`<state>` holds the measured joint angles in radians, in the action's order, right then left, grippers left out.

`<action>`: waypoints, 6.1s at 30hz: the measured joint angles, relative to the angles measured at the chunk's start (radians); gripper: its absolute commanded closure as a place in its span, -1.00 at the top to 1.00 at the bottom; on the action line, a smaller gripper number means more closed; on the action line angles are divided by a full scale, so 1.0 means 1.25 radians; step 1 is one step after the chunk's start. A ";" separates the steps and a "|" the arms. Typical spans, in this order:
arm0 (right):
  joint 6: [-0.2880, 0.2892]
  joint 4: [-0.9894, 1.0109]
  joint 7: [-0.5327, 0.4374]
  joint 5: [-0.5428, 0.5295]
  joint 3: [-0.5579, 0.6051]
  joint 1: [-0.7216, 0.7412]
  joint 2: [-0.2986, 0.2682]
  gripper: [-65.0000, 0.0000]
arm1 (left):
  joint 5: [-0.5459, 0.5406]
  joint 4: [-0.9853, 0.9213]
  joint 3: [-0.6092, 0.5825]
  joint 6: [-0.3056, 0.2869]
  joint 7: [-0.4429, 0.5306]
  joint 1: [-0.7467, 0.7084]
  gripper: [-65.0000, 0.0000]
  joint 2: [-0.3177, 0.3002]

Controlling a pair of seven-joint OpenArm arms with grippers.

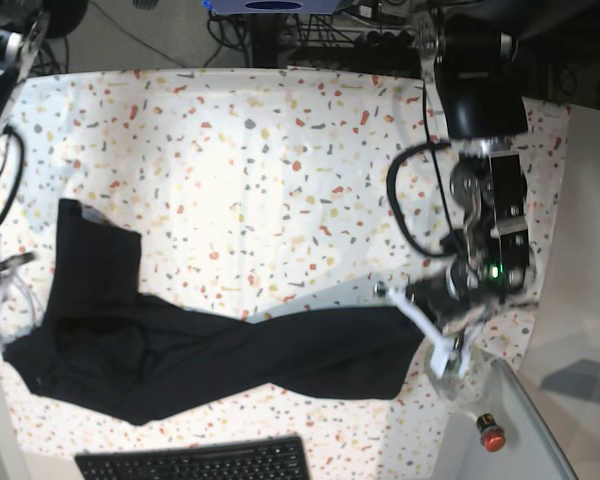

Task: Layout the t-shirt on the table in an organized manner, then fold the t-shirt properly
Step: 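Drag the shirt with the left gripper toward the right gripper, flattening it, then grasp the shirt ends with both grippers and stretch them apart, then pull the shirt end with the right gripper away from the left gripper, then hold the shirt ends with both grippers and stretch it taut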

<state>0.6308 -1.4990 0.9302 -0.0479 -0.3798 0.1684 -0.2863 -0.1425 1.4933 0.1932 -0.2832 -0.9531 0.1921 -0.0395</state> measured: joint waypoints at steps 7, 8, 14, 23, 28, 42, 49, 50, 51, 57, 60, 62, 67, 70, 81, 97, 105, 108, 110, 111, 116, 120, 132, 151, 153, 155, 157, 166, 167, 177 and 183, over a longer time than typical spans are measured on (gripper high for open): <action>-0.001 0.414 -0.205 0.017 0.001 0.098 0.034 -1.00 | -0.002 0.003 0.054 -0.002 0.036 -0.189 -1.00 -0.023; -0.003 0.459 -0.218 0.020 0.001 0.125 0.033 -1.00 | 0.002 0.008 0.062 -0.002 0.035 -0.209 -1.00 -0.028; -0.001 0.567 -0.260 0.005 0.006 0.175 0.048 -1.00 | -0.003 0.031 0.060 -0.004 0.036 -0.317 -1.00 -0.045; -0.039 0.518 -0.269 -0.023 0.050 0.070 0.060 -1.00 | -0.003 0.031 0.094 -0.004 0.039 -0.323 -1.00 -0.068; -0.063 0.247 -0.093 0.020 0.034 0.006 0.063 -1.00 | 0.005 0.030 0.100 -0.002 0.042 -0.281 -1.00 -0.080; -0.067 0.723 -0.356 0.007 0.150 0.404 0.059 0.61 | 0.003 -0.065 0.099 -0.004 0.100 -0.213 -1.00 -0.114; -0.213 0.907 -0.557 0.014 0.268 0.424 0.056 0.63 | 0.003 -0.107 0.099 -0.004 0.132 -0.224 -1.00 -0.113; -0.219 0.916 -0.565 0.013 0.284 0.425 0.056 0.63 | 0.003 -0.113 0.099 -0.005 0.136 -0.226 -1.00 -0.116; -0.219 0.924 -0.576 0.012 0.298 0.426 0.057 0.63 | -0.002 -0.118 0.099 -0.005 0.142 -0.227 -1.00 -0.119; -0.262 0.943 -0.605 0.007 0.346 0.400 0.078 0.12 | -0.003 -0.120 0.099 -0.004 0.143 -0.225 -1.00 -0.123; -0.263 0.944 -0.627 0.008 0.346 0.376 0.078 -0.66 | -0.003 -0.120 0.099 -0.004 0.144 -0.224 -1.00 -0.122; -0.263 0.944 -0.630 0.006 0.346 0.373 0.077 -1.00 | -0.003 -0.120 0.099 -0.004 0.143 -0.225 -1.00 -0.123; -0.263 0.941 -0.633 0.003 0.346 0.371 0.073 -1.00 | -0.003 -0.120 0.099 -0.004 0.145 -0.225 -1.00 -0.123; -0.263 0.838 -0.578 0.004 0.342 0.328 0.072 -1.00 | 0.003 -0.123 0.099 -0.004 0.147 -0.221 -1.00 -0.122; -0.258 0.021 -0.189 -0.005 0.219 -0.045 0.076 -1.00 | 0.000 -0.124 0.098 -0.004 0.149 -0.210 -1.00 -0.143; -0.262 -0.136 0.046 0.003 0.097 -0.266 0.195 -1.00 | 0.006 -0.121 0.099 -0.004 0.149 -0.207 -1.00 -0.144; -0.099 -0.241 0.063 -0.005 0.050 -0.266 0.205 -0.21 | 0.006 -0.121 0.099 -0.004 0.149 -0.203 -1.00 -0.143; -0.094 -0.265 0.024 0.008 -0.038 -0.220 0.216 -0.16 | 0.006 -0.121 0.099 -0.004 0.149 -0.205 -1.00 -0.145; -0.093 -0.246 0.009 0.003 -0.069 -0.164 0.199 -0.13 | 0.006 -0.122 0.099 -0.004 0.149 -0.207 -1.00 -0.146; -0.091 -0.208 0.004 -0.003 -0.070 -0.127 0.177 -0.08 | 0.004 -0.121 0.097 -0.005 0.149 -0.207 -1.00 -0.149; -0.057 0.117 -0.010 0.010 -0.079 0.037 0.129 0.35 | 0.004 -0.121 0.099 -0.004 0.149 -0.206 -1.00 -0.159; 0.030 0.251 -0.065 0.005 -0.079 0.069 0.116 0.39 | 0.006 -0.121 0.099 -0.004 0.149 -0.208 -1.00 -0.158; 0.038 0.442 -0.211 0.006 -0.078 0.074 0.112 0.39 | 0.005 -0.121 0.099 -0.004 0.149 -0.208 -1.00 -0.157; 0.058 0.231 -0.056 -0.007 -0.146 0.002 0.118 -1.00 | -0.003 -0.073 0.096 -0.005 0.143 -0.213 -1.00 -0.154; 0.058 0.117 0.010 0.001 -0.168 -0.035 0.117 -1.00 | -0.011 -0.023 0.089 -0.008 0.143 -0.221 -1.00 -0.154; 0.055 0.000 0.060 -0.007 -0.179 -0.076 0.120 -1.00 | -0.011 0.020 0.080 -0.012 0.144 -0.220 -1.00 -0.147; 0.058 -0.091 0.114 -0.003 -0.179 -0.100 0.124 -1.00 | -0.002 0.032 0.047 -0.006 0.140 -0.206 -1.00 -0.144; 0.053 0.145 0.089 0.004 -0.129 -0.052 0.124 -1.00 | 0.008 -0.028 -0.010 -0.004 0.142 -0.165 -1.00 -0.121; 0.053 0.166 0.078 0.004 -0.129 -0.054 0.123 -1.00 | 0.008 -0.035 -0.010 -0.004 0.140 -0.169 -1.00 -0.123; 0.053 0.043 0.031 0.009 -0.133 -0.120 0.138 -0.03 | 0.005 -0.050 0.069 -0.004 0.143 -0.191 -1.00 -0.143; 0.053 0.062 0.025 0.002 -0.122 -0.100 0.155 0.11 | 0.006 -0.050 0.078 -0.004 0.143 -0.198 -1.00 -0.143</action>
<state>0.6971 -1.4220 0.9611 -0.0456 -0.5323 0.0437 -0.0925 -0.1345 1.4311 0.2909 -0.2886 -0.7742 -0.0559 -0.2188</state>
